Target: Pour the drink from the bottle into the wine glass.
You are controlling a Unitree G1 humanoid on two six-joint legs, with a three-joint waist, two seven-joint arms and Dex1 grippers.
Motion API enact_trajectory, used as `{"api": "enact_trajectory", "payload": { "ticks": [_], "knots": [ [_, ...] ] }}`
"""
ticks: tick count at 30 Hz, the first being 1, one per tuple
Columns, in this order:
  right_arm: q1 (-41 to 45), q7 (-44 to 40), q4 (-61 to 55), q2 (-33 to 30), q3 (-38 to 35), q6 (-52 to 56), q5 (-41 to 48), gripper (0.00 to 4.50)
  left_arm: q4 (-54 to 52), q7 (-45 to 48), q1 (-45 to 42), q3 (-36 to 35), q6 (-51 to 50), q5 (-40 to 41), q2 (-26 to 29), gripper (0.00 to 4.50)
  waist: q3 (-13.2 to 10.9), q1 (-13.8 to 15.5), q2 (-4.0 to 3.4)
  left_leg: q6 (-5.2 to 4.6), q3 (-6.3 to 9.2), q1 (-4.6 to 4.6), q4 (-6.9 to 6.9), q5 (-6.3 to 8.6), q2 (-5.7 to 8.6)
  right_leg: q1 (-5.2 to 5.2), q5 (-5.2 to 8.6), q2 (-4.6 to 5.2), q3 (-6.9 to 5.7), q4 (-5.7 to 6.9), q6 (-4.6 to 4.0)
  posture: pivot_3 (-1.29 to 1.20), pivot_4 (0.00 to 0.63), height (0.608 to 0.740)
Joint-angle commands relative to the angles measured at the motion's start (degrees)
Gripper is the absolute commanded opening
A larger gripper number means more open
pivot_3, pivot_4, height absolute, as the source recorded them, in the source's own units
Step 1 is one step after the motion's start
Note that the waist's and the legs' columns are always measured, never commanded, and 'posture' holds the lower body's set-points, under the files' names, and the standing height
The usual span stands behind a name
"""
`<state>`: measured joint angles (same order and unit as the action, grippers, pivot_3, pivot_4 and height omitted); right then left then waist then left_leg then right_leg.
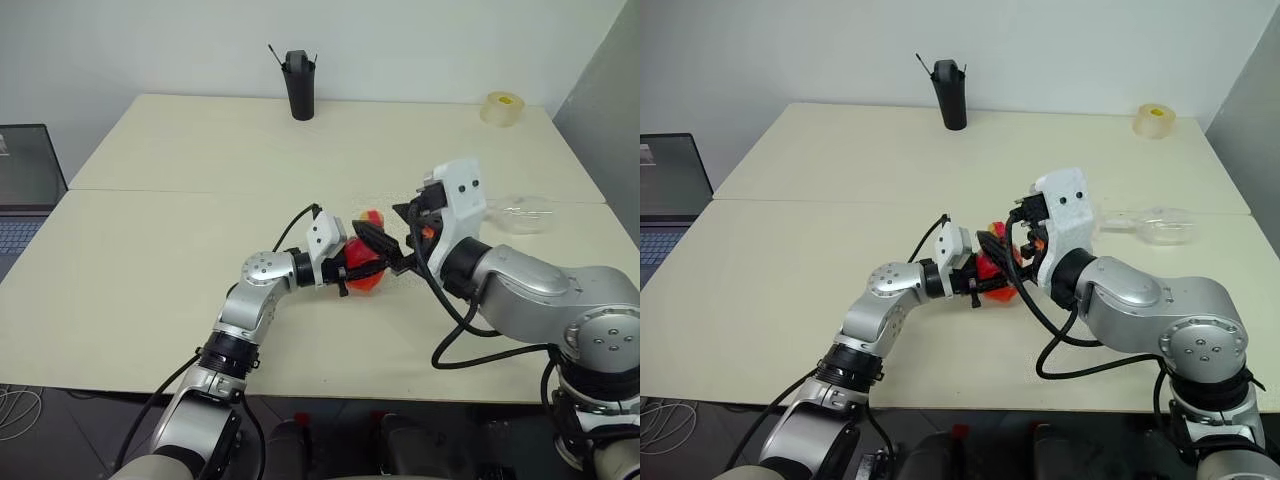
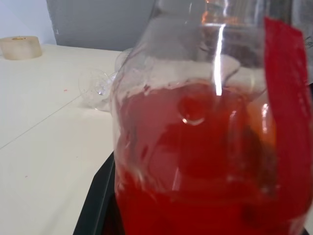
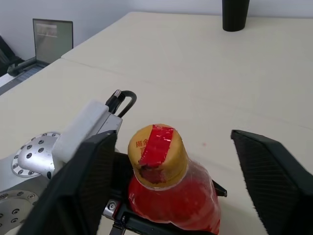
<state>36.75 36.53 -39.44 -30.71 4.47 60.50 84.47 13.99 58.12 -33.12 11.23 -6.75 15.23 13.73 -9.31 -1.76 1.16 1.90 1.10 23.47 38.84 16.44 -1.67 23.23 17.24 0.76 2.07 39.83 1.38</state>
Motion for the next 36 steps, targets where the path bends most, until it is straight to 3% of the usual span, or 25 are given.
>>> {"api": "enact_trajectory", "payload": {
  "ticks": [1, 4, 5, 11, 14, 18, 23, 30, 36],
  "knots": [
    [1.1, -0.5, -0.2, 0.2, 0.9, -1.2, 0.0, 2.5, -2.5, 0.0, -0.7, -0.9, 1.5, 0.4, 0.2, 1.58, 0.0, 0.0, 0.0, 0.0, 0.01, 0.0, 0.0, 0.0, 0.0, 0.0, 0.0, 0.0, -0.01, 0.0, 0.0, 0.0, 0.15, 0.74],
    [1.2, -0.9, 0.4, -0.1, 1.5, -1.1, -0.1, 1.41, -2.3, -0.3, -0.8, -1.1, 1.5, 0.4, 0.3, 1.58, 0.0, 0.0, 0.0, 0.0, 0.0, 0.01, 0.0, 0.0, 0.0, 0.0, 0.0, 0.01, 0.0, 0.0, 0.0, 0.0, 0.15, 0.74],
    [1.3, -1.1, 0.5, -0.2, 1.6, -0.9, -0.2, 1.22, -2.3, -0.3, -0.8, -1.1, 1.5, 0.4, 0.3, 1.58, 0.0, 0.0, 0.0, 0.0, 0.0, 0.01, 0.0, 0.0, 0.0, 0.0, 0.0, 0.01, 0.0, -0.01, 0.0, 0.0, 0.15, 0.74],
    [2.5, -5.8, 1.5, -1.3, 2.1, -0.3, -2.5, 1.22, -2.7, -0.6, -0.7, -1.3, 1.6, 0.7, 0.1, 1.58, 0.0, 0.0, 0.0, 0.0, 0.01, 0.02, 0.0, 0.0, 0.0, 0.0, 0.0, 0.01, -0.01, -0.01, 0.0, 0.0, 0.15, 0.74],
    [3.1, -24.7, 0.6, -5.9, 2.2, -3.5, -11.1, 1.22, -3.3, -0.1, -0.6, -1.0, 1.3, 1.4, -0.4, 1.58, 0.0, 0.1, -0.02, 0.0, 0.01, 0.03, 0.0, 0.0, 0.02, 0.0, 0.0, 0.01, -0.03, -0.04, 0.0, 0.0, 0.15, 0.74],
    [2.9, -60.5, 6.2, -12.5, 3.8, -11.3, -19.6, 1.22, -3.8, 3.0, -0.6, -0.2, 0.0, 2.7, -0.1, 1.58, 0.0, 0.1, -0.01, -0.01, 0.04, 0.06, 0.0, 0.01, 0.09, -0.01, 0.0, 0.0, -0.08, -0.16, 0.01, 0.0, 0.15, 0.74],
    [9.8, -91.3, 25.0, -13.5, 13.5, -24.1, -38.1, 1.22, -5.4, 5.4, -0.9, 0.6, -2.1, 3.5, -0.3, 1.56, 0.0, -0.2, -0.05, -0.02, -0.08, -0.05, 0.0, 0.01, 0.14, -0.02, -0.04, -0.17, -0.04, -0.17, 0.0, 0.0, 0.15, 0.74],
    [17.7, -110.1, 41.9, -7.1, 17.9, -29.4, -49.4, 1.22, -8.0, 5.3, 0.5, 0.2, -4.1, 3.6, 0.1, 1.56, -0.1, 0.1, -0.08, -0.03, 0.0, -0.08, -0.02, 0.02, -0.05, 0.02, -0.05, -0.3, 0.03, -0.1, -0.08, 0.0, 0.15, 0.74],
    [20.2, -113.0, 46.9, -3.7, 17.2, -28.3, -55.3, 1.22, -9.6, 4.6, 1.2, 0.1, -5.2, 3.6, 0.0, 1.55, -0.1, 0.1, -0.08, -0.01, -0.03, -0.06, 0.04, 0.01, -0.01, 0.02, -0.05, 0.05, 0.02, -0.05, -0.05, 0.0, 0.15, 0.74]
  ]
}}
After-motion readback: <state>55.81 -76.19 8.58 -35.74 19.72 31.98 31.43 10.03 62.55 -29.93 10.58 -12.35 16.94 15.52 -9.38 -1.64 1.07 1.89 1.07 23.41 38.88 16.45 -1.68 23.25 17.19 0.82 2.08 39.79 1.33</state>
